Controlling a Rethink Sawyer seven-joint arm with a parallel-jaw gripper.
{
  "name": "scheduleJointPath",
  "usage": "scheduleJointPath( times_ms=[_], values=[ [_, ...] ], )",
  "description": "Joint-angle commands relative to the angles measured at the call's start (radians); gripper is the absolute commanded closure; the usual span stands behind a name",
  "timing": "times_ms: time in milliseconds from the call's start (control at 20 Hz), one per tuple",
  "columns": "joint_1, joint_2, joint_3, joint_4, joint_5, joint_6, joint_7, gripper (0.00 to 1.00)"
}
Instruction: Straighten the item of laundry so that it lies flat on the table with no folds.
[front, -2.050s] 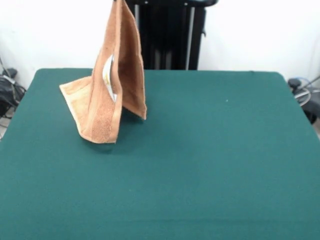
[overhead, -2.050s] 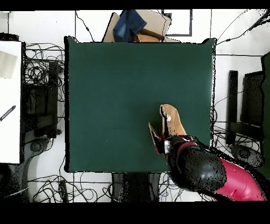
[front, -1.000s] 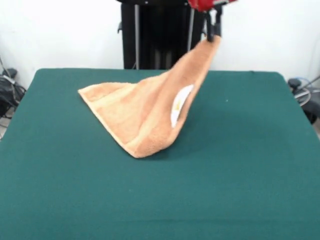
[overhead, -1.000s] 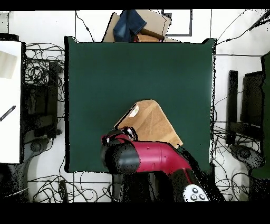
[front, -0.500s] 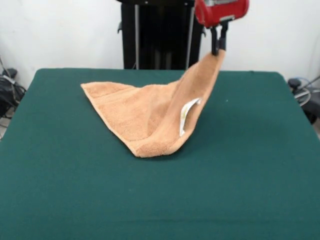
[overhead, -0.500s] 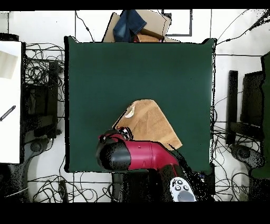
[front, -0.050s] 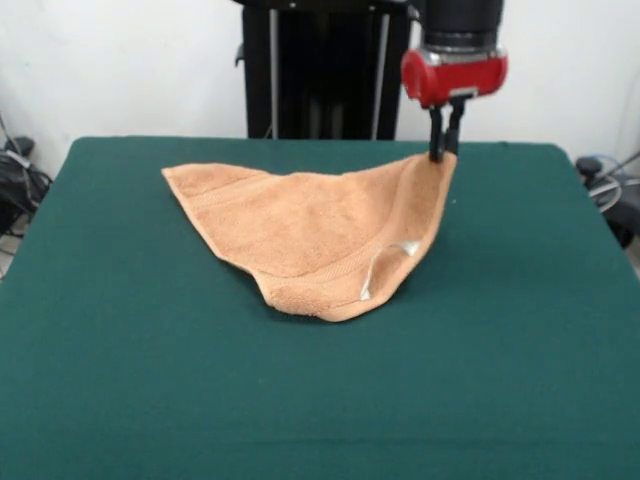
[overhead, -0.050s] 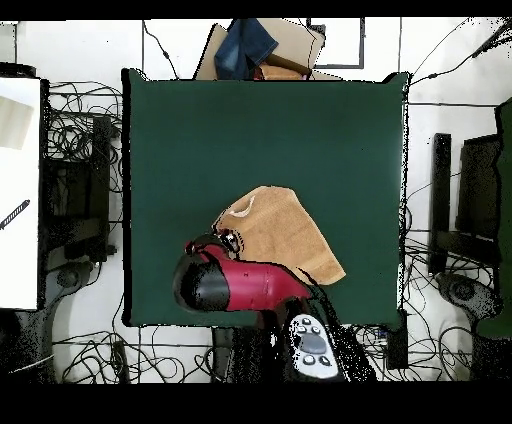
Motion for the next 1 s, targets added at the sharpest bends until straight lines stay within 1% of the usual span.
scheduleJointPath(
  times_ms=[50, 150, 250, 450, 600, 850, 950, 1000],
  values=[
    [0.116, 0.126, -0.129, -0.07, 0.135, -0.097, 0.338, 1.0],
    [0.133, 0.138, -0.117, -0.051, 0.177, -0.198, 0.365, 1.0],
    [0.152, 0.148, -0.115, -0.043, 0.212, -0.25, 0.376, 1.0],
    [0.212, 0.149, -0.148, -0.046, 0.297, -0.213, 0.355, 1.0],
    [0.251, 0.133, -0.179, -0.038, 0.356, -0.196, 0.346, 1.0],
    [0.363, 0.108, -0.272, -0.033, 0.47, -0.192, 0.338, 1.0],
    [0.393, 0.101, -0.295, -0.033, 0.5, -0.198, 0.331, 1.0],
    [0.395, 0.1, -0.294, -0.032, 0.504, -0.204, 0.33, 1.0]
  ],
)
